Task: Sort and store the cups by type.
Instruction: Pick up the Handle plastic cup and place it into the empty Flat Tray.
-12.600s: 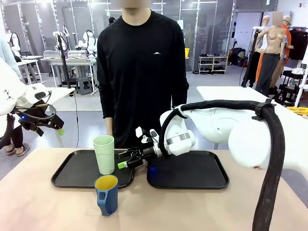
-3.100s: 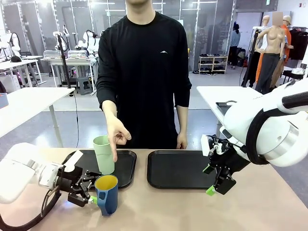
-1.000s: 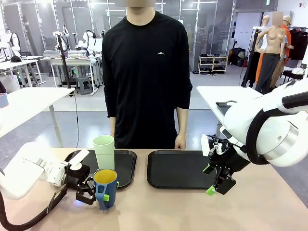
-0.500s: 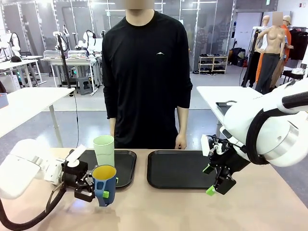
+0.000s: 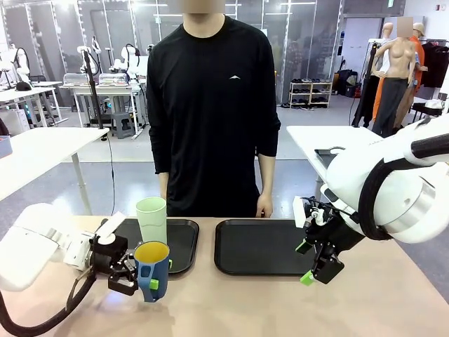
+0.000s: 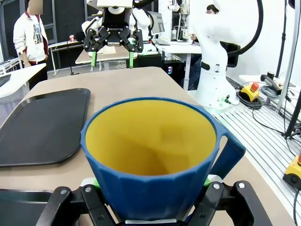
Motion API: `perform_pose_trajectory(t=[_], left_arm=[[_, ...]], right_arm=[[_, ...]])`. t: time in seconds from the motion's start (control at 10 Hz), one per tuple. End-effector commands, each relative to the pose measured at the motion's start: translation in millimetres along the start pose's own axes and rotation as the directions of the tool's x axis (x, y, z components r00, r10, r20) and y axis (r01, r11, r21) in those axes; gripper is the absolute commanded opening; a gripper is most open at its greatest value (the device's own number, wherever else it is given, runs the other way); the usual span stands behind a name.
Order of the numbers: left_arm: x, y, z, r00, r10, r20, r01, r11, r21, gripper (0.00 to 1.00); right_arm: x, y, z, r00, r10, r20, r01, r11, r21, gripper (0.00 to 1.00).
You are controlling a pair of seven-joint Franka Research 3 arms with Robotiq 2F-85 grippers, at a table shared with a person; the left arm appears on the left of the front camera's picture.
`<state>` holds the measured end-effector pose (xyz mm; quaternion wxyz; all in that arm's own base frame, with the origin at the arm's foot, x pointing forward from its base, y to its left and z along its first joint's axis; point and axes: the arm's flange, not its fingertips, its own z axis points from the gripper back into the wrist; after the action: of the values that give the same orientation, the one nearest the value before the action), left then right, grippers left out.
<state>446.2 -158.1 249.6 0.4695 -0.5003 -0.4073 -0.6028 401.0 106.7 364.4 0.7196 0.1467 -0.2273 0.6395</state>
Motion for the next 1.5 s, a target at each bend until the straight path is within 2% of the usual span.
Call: perform_pose_trajectory(t=[0.0,0.2,0.3,0.4,0.6,0.9,1.1,1.4], left_arm=[[0,0,0,1.0,0.0,0.0,0.0,1.0,0.0,0.72],[-7,0,-32,1.0,-0.009,0.029,0.008,1.0,0.013,0.72],[-5,-4,-47,1.0,0.001,0.03,-0.003,0.998,0.06,0.72],[-1,-7,-63,0.997,-0.018,0.071,0.01,0.994,0.104,0.72],[0,-1,-95,0.998,-0.042,0.046,0.032,0.981,0.192,0.72],[1,31,-147,0.996,-0.09,0.025,0.078,0.951,0.298,0.72],[1,55,-175,0.997,-0.077,0.001,0.072,0.94,0.333,0.72],[1,83,-196,0.997,-0.071,0.006,0.063,0.918,0.393,0.72]], right_arm=[[0,3,-2,1.0,-0.012,0.0,0.012,1.0,-0.011,1.0],[0,3,-2,1.0,-0.012,0.0,0.012,1.0,-0.011,1.0],[0,3,-2,1.0,-0.012,0.0,0.012,1.0,-0.011,1.0],[0,3,-2,1.0,-0.012,0.0,0.012,1.0,-0.011,1.0],[0,3,-2,1.0,-0.012,0.0,0.012,1.0,-0.011,1.0],[0,3,-2,1.0,-0.012,0.0,0.012,1.0,-0.011,1.0],[0,3,-2,1.0,-0.012,0.0,0.012,1.0,-0.011,1.0],[0,3,-2,1.0,-0.012,0.0,0.012,1.0,-0.011,1.0]])
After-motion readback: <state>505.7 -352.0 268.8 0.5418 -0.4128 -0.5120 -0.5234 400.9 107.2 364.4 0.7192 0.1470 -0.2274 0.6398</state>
